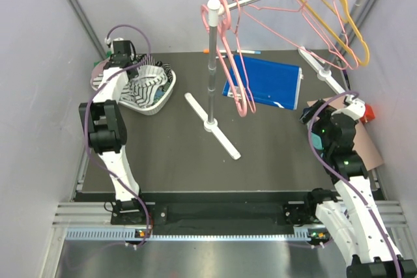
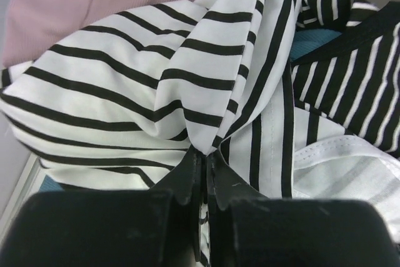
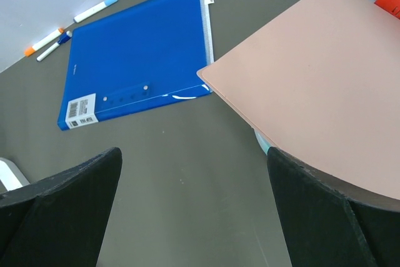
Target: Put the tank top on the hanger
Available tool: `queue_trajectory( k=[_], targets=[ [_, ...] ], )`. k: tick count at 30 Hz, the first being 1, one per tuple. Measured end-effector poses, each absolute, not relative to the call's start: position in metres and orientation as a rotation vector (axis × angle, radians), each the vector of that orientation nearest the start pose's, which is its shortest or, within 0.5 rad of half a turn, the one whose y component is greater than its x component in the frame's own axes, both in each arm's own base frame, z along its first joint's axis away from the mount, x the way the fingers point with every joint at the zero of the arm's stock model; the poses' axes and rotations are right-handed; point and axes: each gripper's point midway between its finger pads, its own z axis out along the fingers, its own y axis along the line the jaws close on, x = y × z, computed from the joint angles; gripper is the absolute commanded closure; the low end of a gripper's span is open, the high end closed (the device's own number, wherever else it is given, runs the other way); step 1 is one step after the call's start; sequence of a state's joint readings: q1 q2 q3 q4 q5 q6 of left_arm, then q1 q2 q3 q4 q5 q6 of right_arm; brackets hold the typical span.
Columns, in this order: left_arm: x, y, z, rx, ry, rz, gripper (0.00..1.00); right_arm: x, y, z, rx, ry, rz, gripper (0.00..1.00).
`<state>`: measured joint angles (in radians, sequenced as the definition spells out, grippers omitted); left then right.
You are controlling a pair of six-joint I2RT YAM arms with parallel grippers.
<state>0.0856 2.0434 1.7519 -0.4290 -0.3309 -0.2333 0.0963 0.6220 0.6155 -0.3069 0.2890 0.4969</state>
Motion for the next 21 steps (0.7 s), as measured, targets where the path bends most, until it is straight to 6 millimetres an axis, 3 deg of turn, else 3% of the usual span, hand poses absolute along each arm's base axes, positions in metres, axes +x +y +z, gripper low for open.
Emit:
queue_trajectory(
  k=[4, 8, 13, 16, 21],
  targets=[
    [0.536, 0.093, 0.168, -0.524, 2.160, 0.287, 1.00, 0.277, -0.004, 0.214, 0.555, 1.789, 0.135, 0.00],
    [0.520, 0.088, 0.215, -0.508, 2.081, 0.235, 1.00, 0.276, -0.003, 0.216, 0.541, 1.786, 0.141, 0.00],
    [0.491, 0.071, 0.304, -0.451, 1.917, 0.113, 1.00, 0.273, 0.002, 0.222, 0.521, 1.772, 0.174, 0.00],
    [0.463, 0.057, 0.363, -0.401, 1.803, 0.033, 1.00, 0.269, 0.005, 0.224, 0.508, 1.773, 0.195, 0.00],
    [0.411, 0.037, 0.439, -0.347, 1.633, -0.083, 1.00, 0.261, 0.011, 0.226, 0.483, 1.766, 0.234, 0.01]
  ],
)
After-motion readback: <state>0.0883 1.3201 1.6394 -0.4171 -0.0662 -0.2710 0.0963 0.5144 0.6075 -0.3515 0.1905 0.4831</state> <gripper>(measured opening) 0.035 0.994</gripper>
